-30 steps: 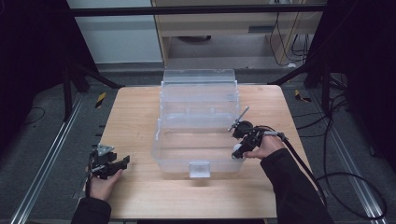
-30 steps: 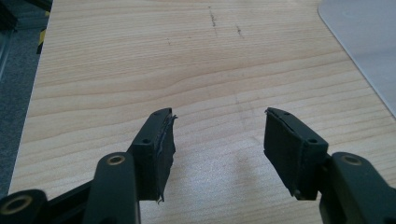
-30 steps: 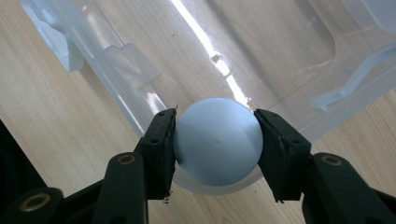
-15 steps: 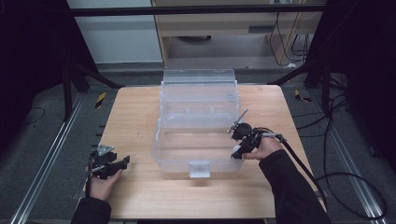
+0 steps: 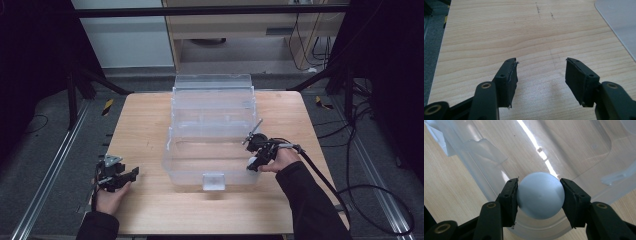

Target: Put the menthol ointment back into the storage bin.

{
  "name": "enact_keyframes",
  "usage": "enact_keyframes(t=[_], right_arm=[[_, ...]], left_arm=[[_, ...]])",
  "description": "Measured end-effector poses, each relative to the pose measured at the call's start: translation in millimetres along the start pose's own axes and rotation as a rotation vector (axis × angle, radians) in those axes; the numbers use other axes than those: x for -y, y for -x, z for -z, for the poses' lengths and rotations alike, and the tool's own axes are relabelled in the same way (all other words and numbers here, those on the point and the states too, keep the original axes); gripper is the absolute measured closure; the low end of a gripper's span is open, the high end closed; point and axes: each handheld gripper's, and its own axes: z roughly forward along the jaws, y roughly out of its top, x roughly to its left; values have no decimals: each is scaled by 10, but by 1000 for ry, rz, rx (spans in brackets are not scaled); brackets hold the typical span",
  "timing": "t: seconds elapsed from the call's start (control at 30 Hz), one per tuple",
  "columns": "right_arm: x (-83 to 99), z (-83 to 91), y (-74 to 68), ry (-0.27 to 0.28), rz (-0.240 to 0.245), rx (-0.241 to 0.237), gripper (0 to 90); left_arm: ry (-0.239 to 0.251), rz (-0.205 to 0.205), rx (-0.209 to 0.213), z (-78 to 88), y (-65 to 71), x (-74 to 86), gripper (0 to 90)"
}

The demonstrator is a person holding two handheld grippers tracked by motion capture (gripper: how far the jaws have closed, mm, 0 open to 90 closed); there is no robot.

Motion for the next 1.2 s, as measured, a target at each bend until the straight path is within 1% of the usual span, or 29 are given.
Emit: enact_keyframes(t=[0.3,0.4,0.6,0.77,0.87,0.97,1.0,1.07,1.1,1.17,1.2], right_arm=[[-2,-24,-1,-5,-4,-1,498],[0,-17,6,7,-1,-3,486],[11,13,4,12,1,-2,491],[23,53,-6,34,-12,11,480],[49,117,-4,73,-23,22,452],[90,207,-3,125,-50,32,436],[114,242,1,155,-53,41,428],[153,293,2,194,-64,52,403],[193,336,4,237,-76,60,392],[241,379,8,277,-84,67,370],[274,404,11,307,-97,74,354]], left_arm=[[-3,1,2,-4,0,0,426],[-3,1,2,-4,0,1,426],[-2,1,1,-2,0,-1,426],[2,2,0,1,-3,-1,426],[3,2,1,6,1,-3,426],[4,0,2,8,8,-4,426],[4,0,2,8,9,-4,426],[5,2,0,9,6,-4,426],[6,5,-1,10,7,-3,426],[9,5,-1,16,5,-5,426],[9,5,-2,17,5,-5,426]])
